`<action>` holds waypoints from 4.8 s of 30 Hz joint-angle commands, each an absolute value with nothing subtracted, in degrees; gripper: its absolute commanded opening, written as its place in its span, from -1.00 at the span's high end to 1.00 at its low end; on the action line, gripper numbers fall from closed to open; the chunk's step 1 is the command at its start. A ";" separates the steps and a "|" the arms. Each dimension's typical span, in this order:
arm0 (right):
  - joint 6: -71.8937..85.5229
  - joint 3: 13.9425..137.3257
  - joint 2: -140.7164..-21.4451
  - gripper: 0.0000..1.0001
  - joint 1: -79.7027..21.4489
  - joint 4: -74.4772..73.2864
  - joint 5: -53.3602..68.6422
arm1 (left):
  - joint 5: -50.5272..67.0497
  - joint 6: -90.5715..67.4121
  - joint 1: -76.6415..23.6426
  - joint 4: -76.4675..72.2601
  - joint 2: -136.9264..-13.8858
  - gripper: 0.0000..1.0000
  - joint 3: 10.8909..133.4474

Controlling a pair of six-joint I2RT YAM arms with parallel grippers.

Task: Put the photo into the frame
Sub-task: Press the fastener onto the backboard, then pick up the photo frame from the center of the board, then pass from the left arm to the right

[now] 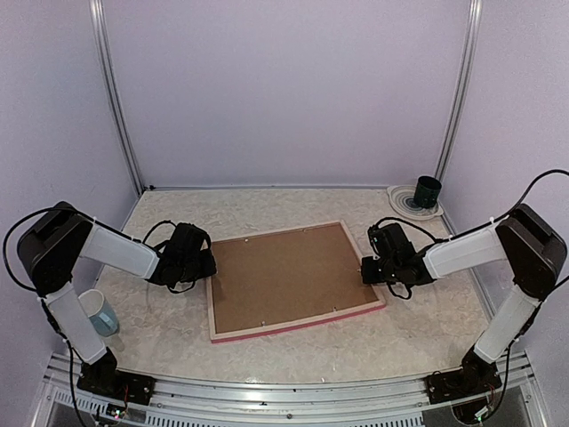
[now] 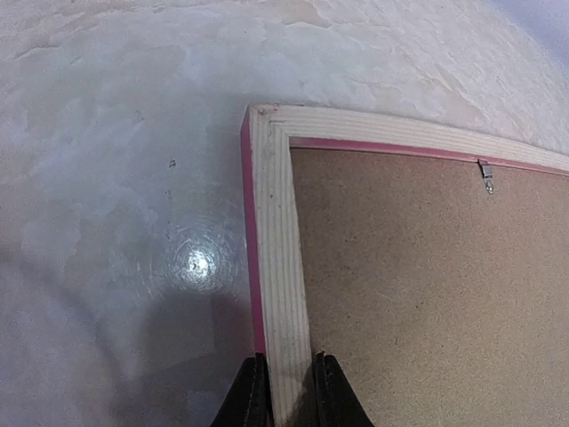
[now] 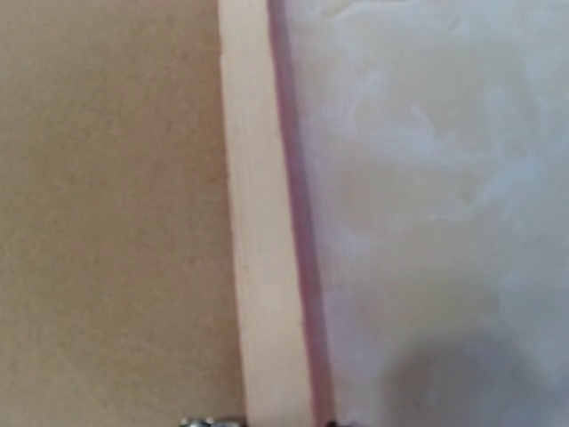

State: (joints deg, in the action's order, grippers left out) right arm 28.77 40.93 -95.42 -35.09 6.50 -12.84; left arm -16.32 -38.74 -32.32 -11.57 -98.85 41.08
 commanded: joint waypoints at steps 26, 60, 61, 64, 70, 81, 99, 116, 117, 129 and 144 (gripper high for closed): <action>25.14 47.48 -87.93 -0.10 -35.68 -12.31 -8.66 | -13.81 -35.70 -32.26 -6.89 -92.57 0.24 43.51; 20.63 38.83 -65.88 -0.98 -22.34 -14.94 11.30 | -2.26 6.66 -67.54 3.83 -95.56 -0.84 58.58; 20.63 38.66 -65.73 -0.98 -22.28 -14.94 11.41 | -1.60 7.70 -67.66 3.90 -97.89 -0.81 59.22; 20.89 37.92 -64.96 -0.98 -22.24 -14.96 11.80 | -1.08 9.79 -67.96 3.82 -101.92 -0.71 60.84; 20.91 37.18 -63.57 -0.98 -22.16 -15.16 12.23 | -0.87 12.31 -67.85 1.46 -107.13 -0.57 61.39; 20.83 37.22 -63.11 -0.99 -21.97 -14.53 12.61 | 2.41 12.88 -67.90 1.62 -110.56 0.12 61.88; 18.29 36.46 -61.39 -0.96 -21.36 -11.77 20.35 | 1.82 11.88 -67.76 8.22 -109.21 1.00 65.18; 6.55 48.07 -56.70 -0.92 -39.24 -20.83 13.48 | 3.01 10.60 -66.12 21.68 -100.48 1.00 73.49; 5.32 49.65 -56.69 -0.92 -40.81 -22.61 11.64 | 3.44 10.44 -65.77 22.07 -99.86 1.00 73.60; -9.71 51.04 -55.70 -0.92 -49.67 -25.52 1.99 | 12.24 8.29 -59.45 27.41 -92.80 1.00 75.65; -31.25 49.25 -58.87 -0.97 -57.91 -22.72 -11.61 | 18.34 10.17 -53.81 37.33 -93.96 1.00 84.25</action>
